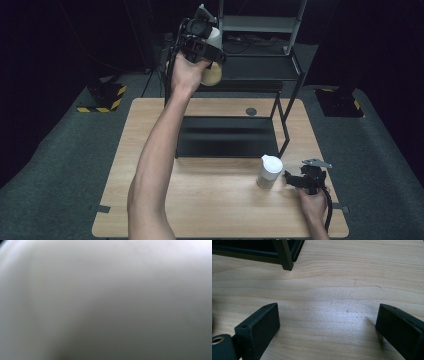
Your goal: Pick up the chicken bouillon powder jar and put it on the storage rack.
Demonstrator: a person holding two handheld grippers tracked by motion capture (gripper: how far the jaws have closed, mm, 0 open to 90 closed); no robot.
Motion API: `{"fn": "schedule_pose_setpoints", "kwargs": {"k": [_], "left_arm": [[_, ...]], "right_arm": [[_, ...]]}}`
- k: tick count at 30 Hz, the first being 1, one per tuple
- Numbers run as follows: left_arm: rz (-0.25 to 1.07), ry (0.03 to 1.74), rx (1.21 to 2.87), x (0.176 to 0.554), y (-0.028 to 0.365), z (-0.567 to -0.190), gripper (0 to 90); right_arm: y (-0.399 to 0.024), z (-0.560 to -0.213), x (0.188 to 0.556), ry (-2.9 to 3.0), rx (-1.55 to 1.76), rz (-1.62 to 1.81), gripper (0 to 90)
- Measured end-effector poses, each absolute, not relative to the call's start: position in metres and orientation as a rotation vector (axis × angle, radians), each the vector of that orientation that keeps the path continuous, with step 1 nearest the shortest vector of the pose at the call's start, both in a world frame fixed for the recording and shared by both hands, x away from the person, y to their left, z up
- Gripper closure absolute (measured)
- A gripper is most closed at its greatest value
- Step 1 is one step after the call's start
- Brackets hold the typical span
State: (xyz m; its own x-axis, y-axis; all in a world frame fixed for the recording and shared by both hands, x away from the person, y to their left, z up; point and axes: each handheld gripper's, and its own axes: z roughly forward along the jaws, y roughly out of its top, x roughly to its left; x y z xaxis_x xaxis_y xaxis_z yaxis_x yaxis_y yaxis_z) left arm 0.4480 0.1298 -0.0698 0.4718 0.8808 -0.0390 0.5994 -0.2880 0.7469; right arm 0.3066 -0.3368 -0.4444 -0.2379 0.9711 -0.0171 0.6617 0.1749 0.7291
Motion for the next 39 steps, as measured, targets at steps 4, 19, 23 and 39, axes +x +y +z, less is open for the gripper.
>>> {"fn": "schedule_pose_setpoints", "kwargs": {"k": [4,19,23,39], "left_arm": [[0.540,1.279,2.001,0.459,0.120,-0.071,32.0],[0.557,1.347,1.949,0.477,0.118,-0.083,32.1],[0.576,1.330,1.958,0.475,0.116,-0.085,32.0],[0.635,1.305,1.954,0.467,0.112,-0.092,24.5]], "right_arm": [[-0.337,-0.444,0.306,1.970,1.534,0.838,4.4],[-0.337,-0.444,0.306,1.970,1.532,0.836,4.4],[-0.337,-0.444,0.306,1.970,1.533,0.837,4.4],[-0.337,-0.444,0.306,1.970,1.532,0.837,4.4]]}}
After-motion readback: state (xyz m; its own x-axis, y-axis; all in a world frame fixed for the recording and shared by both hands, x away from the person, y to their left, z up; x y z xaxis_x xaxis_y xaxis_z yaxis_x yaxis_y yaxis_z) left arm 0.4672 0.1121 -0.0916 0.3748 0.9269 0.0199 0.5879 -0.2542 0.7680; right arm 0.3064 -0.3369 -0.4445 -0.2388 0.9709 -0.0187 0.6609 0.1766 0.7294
